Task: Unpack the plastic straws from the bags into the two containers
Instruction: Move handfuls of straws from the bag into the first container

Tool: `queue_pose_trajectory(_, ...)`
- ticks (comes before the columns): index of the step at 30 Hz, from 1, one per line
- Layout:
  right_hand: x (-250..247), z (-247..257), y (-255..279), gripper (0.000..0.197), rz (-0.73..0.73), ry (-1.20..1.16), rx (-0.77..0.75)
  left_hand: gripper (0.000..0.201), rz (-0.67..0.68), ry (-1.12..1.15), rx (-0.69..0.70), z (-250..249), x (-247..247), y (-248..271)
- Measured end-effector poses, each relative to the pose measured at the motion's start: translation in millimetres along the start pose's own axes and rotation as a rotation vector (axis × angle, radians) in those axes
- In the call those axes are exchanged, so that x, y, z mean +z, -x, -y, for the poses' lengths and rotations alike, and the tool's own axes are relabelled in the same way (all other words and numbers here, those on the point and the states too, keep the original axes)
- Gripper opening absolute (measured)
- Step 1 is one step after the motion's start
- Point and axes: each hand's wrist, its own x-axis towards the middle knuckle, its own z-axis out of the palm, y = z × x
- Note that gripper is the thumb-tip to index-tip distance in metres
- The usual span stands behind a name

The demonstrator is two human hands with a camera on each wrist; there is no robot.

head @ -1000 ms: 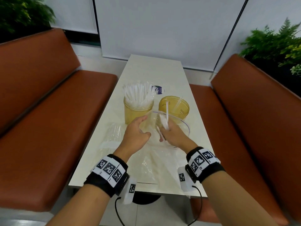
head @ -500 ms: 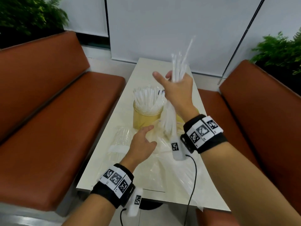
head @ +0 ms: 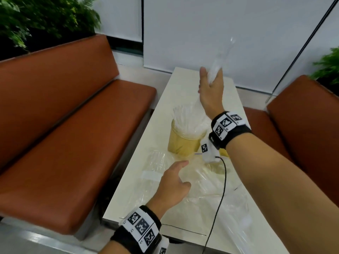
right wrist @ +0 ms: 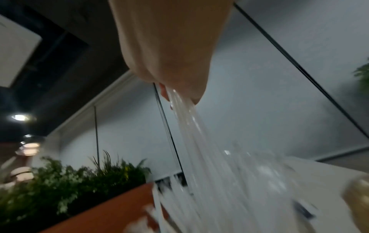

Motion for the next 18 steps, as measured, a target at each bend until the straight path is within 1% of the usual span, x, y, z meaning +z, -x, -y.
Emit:
queue_pose_trajectory(3, 4, -40, 14, 0.026, 0.064, 0.056, 0.147, 0.071, 0.013, 0.009, -0.022, 2, -3, -3)
queue_pose_trajectory(5, 2, -54, 16, 0.032, 0.057, 0.119, 0.233, 0.072, 0.020, 0.012, -0.028, 3, -5, -5)
queue_pose_trajectory(7, -2, -56, 15, 0.030, 0.022, 0.129, 0.291, 0.072, 0.025, 0.015, -0.030, 5, -6, -7)
queue_pose_trajectory(8, -3, -51, 14, 0.034, 0.004, 0.115, 0.290, 0.071, 0.028, 0.019, -0.032, 6, -7, -9)
queue_pose_trajectory(9, -4, -45, 12, 0.044, -0.008, 0.071, 0.250, 0.071, 0.031, 0.024, -0.035, 6, -8, -10)
queue_pose_trajectory(11, -5, -32, 9, 0.064, -0.033, -0.042, 0.106, 0.071, 0.037, 0.021, -0.040, 7, -8, -14)
queue_pose_trajectory(12, -5, -26, 5, 0.067, -0.055, -0.075, 0.049, 0.071, 0.041, 0.017, -0.038, 6, -8, -15)
queue_pose_trajectory(13, -5, -22, 1, 0.063, -0.086, -0.098, 0.014, 0.071, 0.044, 0.017, -0.037, 6, -8, -17)
queue_pose_trajectory(15, -2, -13, -4, 0.036, -0.138, -0.152, 0.000, 0.071, 0.051, 0.020, -0.035, 4, -7, -18)
queue_pose_trajectory(16, -2, -13, -4, 0.031, -0.149, -0.169, 0.002, 0.071, 0.053, 0.023, -0.034, 4, -7, -19)
queue_pose_trajectory(18, -1, -27, 0, 0.052, -0.133, -0.094, 0.021, 0.072, 0.052, 0.033, -0.039, 4, -6, -21)
